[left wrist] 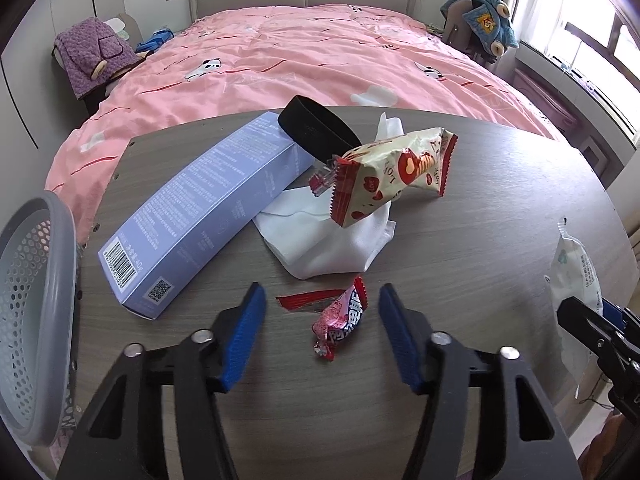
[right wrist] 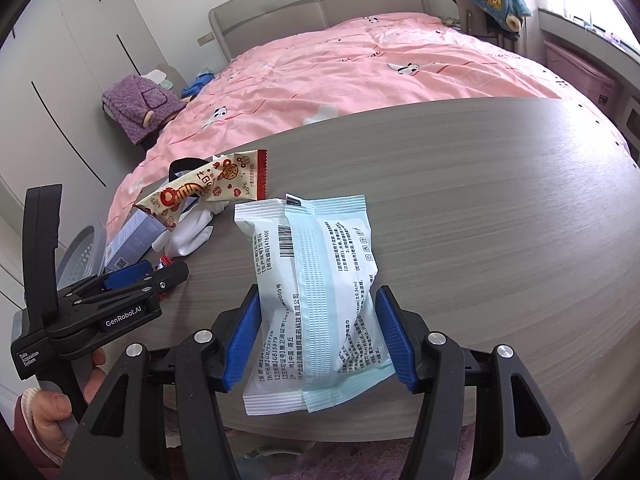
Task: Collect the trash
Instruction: 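Lift the mask bag with the right gripper while the left gripper grasps the red candy wrapper, then carry the mask bag and candy wrapper over the grey basket with both grippers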
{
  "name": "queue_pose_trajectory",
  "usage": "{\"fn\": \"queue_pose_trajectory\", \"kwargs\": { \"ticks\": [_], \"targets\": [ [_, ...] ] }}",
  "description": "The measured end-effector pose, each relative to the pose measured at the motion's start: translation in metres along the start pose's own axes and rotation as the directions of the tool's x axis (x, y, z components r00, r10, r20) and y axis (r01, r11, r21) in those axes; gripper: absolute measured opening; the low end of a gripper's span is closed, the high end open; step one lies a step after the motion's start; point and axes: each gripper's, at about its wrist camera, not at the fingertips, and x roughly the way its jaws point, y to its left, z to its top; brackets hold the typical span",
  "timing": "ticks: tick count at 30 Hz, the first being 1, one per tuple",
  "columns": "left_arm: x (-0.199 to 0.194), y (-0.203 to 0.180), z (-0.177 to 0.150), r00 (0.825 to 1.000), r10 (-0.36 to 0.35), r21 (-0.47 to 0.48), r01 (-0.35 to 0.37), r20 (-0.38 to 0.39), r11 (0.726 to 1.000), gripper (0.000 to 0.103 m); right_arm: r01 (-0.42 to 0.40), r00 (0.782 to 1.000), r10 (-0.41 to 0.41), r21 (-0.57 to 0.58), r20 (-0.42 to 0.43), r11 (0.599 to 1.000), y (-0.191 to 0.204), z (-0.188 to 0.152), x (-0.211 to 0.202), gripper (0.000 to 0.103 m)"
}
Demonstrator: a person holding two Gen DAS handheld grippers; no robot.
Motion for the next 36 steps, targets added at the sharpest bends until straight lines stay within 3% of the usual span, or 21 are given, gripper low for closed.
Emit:
{"fn": "queue_pose_trajectory", "kwargs": {
  "ticks": [5, 13, 23, 36],
  "targets": [
    [-0.005, 0.003, -0.004, 1.000, -0.023, -0.003, 0.023, -0.007, 1.000, 0.026, 0.000, 1.000, 0.000, -0.001, -0.002, 1.000, 0.000, 0.000, 0.001, 0.056],
    [-0.022, 0.008, -0.012, 1.000, -0.020, 0.007, 0.020, 0.021, 1.000, 0.025, 0.003, 1.000, -0.003, -0.004, -0.001, 1.000, 0.007, 0.000, -0.001, 0.056],
    [-0.059, 0.021, -0.015, 0.993, 0.013, 0.026, -0.016, 0.121, 1.000, 0.025, 0.003, 1.000, -0.002, -0.034, 0.014, 0.999, 0.033, 0.001, -0.010, 0.056],
    [-0.096, 0.072, -0.019, 0.977, 0.054, -0.060, -0.043, 0.204, 0.997, 0.025, -0.047, 0.998, 0.053, -0.124, 0.042, 0.991, 0.093, 0.008, -0.016, 0.056]
  ]
}}
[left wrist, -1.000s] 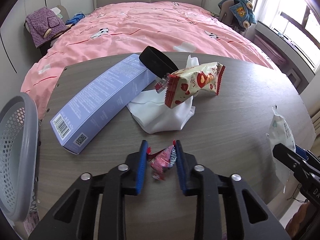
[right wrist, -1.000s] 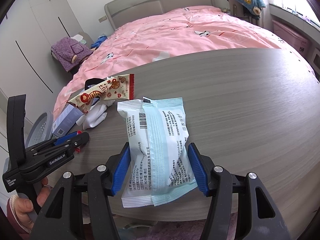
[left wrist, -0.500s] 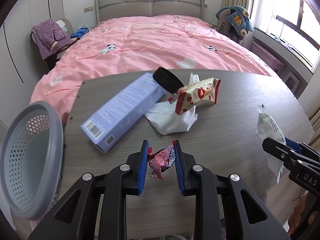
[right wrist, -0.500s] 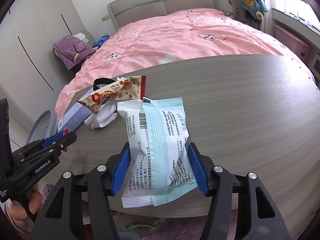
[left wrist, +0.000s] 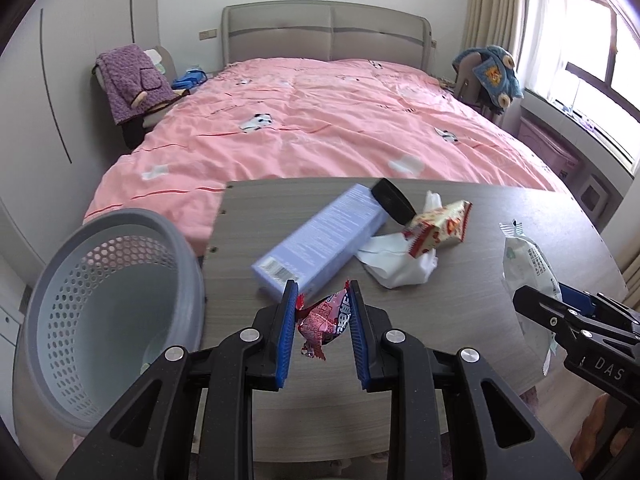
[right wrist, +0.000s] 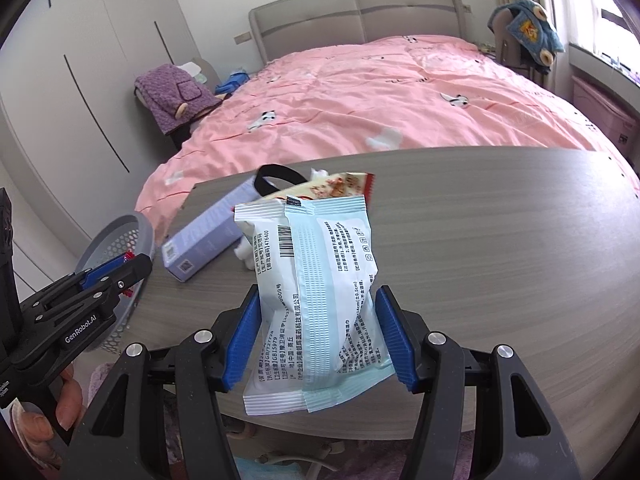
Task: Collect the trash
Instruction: 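Carry the mask bag and candy wrapper over the grey basket with both grippers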
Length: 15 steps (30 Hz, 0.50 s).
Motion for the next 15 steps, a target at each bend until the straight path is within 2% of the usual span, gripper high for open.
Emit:
{"fn": "queue_pose_trajectory", "kwargs": {
  "ticks": [9, 15],
  "targets": [
    [-0.018, 0.057, -0.002, 0.996, 0.085, -0.071, -0.083, 0.020, 0.994, 0.025, -0.064, 0.998, 0.065, -0.084, 0.009, 0.994, 0.062, 0.017, 0.014, 0.056],
    [-0.020, 0.103, -0.007, 0.988, 0.151, -0.129, -0.151, -0.009, 0.980, 0.025, -0.130, 0.991, 0.128, -0.148, -0.027, 0.980, 0.111, 0.022, 0.035, 0.056]
  ]
}}
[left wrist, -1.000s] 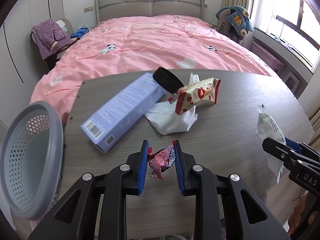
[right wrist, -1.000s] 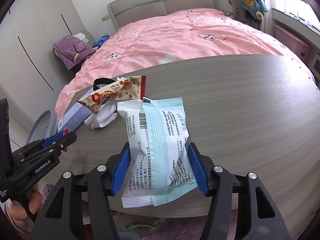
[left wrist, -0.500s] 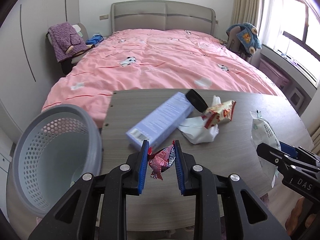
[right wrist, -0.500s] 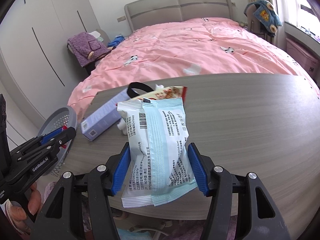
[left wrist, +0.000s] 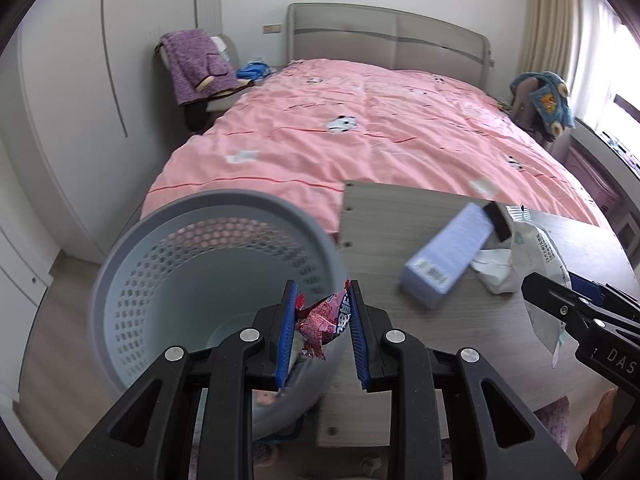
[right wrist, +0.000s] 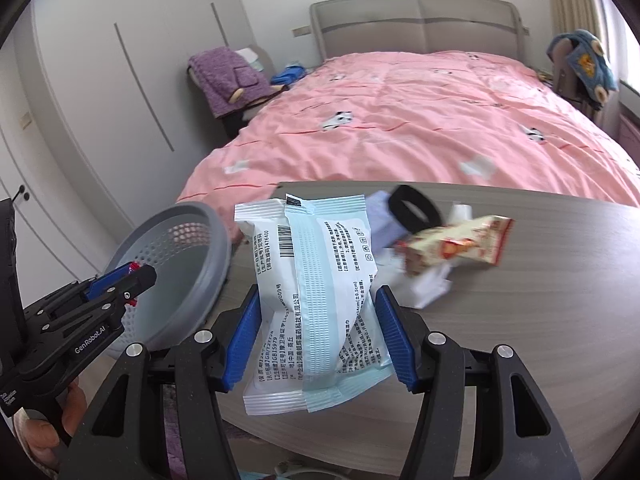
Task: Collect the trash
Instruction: 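Carry the mask bag and candy wrapper over the grey basket with both grippers, then open both grippers to drop the bag and candy into the basket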
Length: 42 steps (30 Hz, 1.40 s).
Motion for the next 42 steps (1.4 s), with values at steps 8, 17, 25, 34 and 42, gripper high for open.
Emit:
{"fn": "queue_pose_trajectory", "kwargs": {
  "ticks": [8, 17, 25, 34, 42],
  "targets": [
    [0.003, 0.062, 0.006, 0.998, 0.063, -0.057, -0.063, -0.003, 0.996, 0.025, -0.090, 0.996, 0.087, -0.093, -0.038, 0.992, 0.061, 0.016, 0.036, 0.056],
    [0.021, 0.103, 0.005, 0.994, 0.101, -0.105, -0.104, -0.037, 0.989, 0.025, -0.156, 0.985, 0.142, -0.171, -0.094, 0.973, 0.117, 0.027, 0.077, 0.056],
    [0.035, 0.122, 0.005, 0.992, 0.115, -0.126, -0.121, -0.057, 0.985, 0.025, -0.183, 0.979, 0.158, -0.211, -0.131, 0.960, 0.141, 0.034, 0.105, 0.057],
    [0.035, 0.129, 0.008, 0.987, 0.149, -0.150, -0.156, -0.055, 0.976, 0.046, -0.190, 0.978, 0.163, -0.233, -0.128, 0.954, 0.147, 0.038, 0.113, 0.068],
    [0.033, 0.134, 0.008, 0.983, 0.170, -0.170, -0.179, -0.063, 0.969, 0.065, -0.178, 0.982, 0.155, -0.234, -0.110, 0.956, 0.144, 0.039, 0.111, 0.075]
  ]
}}
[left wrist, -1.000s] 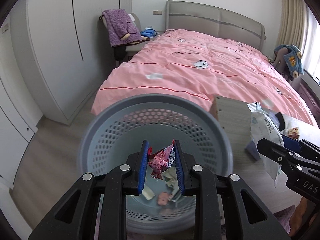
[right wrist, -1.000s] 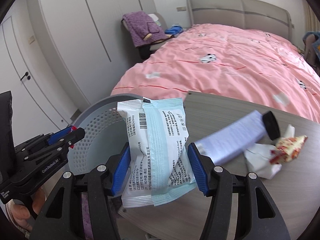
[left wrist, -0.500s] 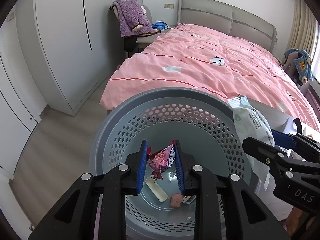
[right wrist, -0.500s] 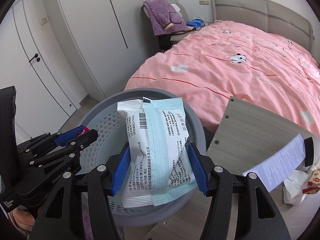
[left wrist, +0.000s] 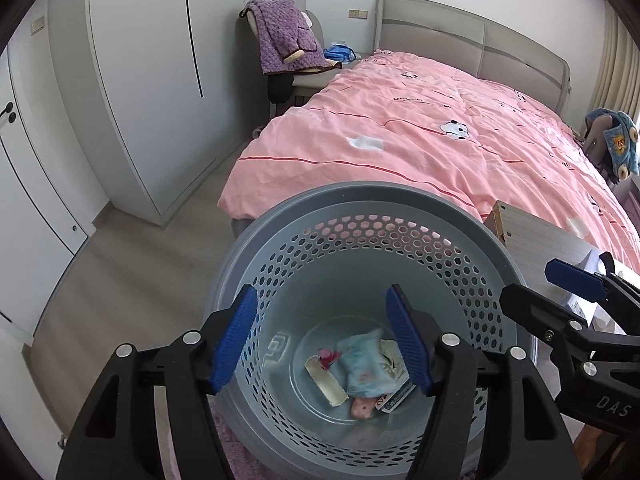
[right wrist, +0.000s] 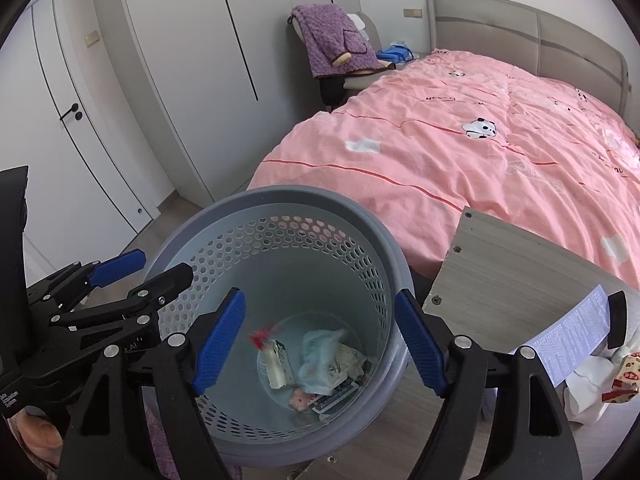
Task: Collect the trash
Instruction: 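Open both grippers to drop the bag and candy into the basket, then withdraw both grippers from the basket back toward the table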
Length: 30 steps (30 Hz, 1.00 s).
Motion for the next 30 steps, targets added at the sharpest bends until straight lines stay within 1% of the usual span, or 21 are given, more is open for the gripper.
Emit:
{"fn": "queue_pose_trajectory", "kwargs": {
  "ticks": [2, 3, 9, 23, 30],
  "targets": [
    [-0.001, 0.000, -0.001, 1.000, 0.008, -0.002, -0.008, 0.002, 1.000, 0.071, 0.003, 1.000, -0.003, 0.001, 0.000, 1.000, -0.001, -0.001, -0.001, 0.075],
    [-0.001, 0.001, -0.001, 1.000, 0.014, -0.003, -0.014, 0.005, 1.000, 0.072, 0.003, 1.000, -0.003, 0.003, 0.000, 1.000, -0.001, -0.002, -0.002, 0.075],
    [-0.004, 0.001, -0.001, 1.000, 0.023, -0.006, -0.023, 0.006, 1.000, 0.074, 0.007, 1.000, -0.007, 0.008, 0.002, 1.000, -0.001, -0.003, -0.004, 0.075],
    [-0.013, -0.001, -0.006, 1.000, 0.029, -0.022, -0.029, 0.004, 0.999, 0.075, 0.024, 1.000, -0.024, 0.025, 0.013, 0.999, -0.006, -0.013, -0.017, 0.075],
    [-0.020, -0.005, -0.009, 0.999, 0.031, -0.021, -0.030, 0.009, 0.999, 0.076, 0.035, 0.999, -0.035, 0.032, 0.017, 0.999, -0.009, -0.019, -0.026, 0.075]
  ]
}}
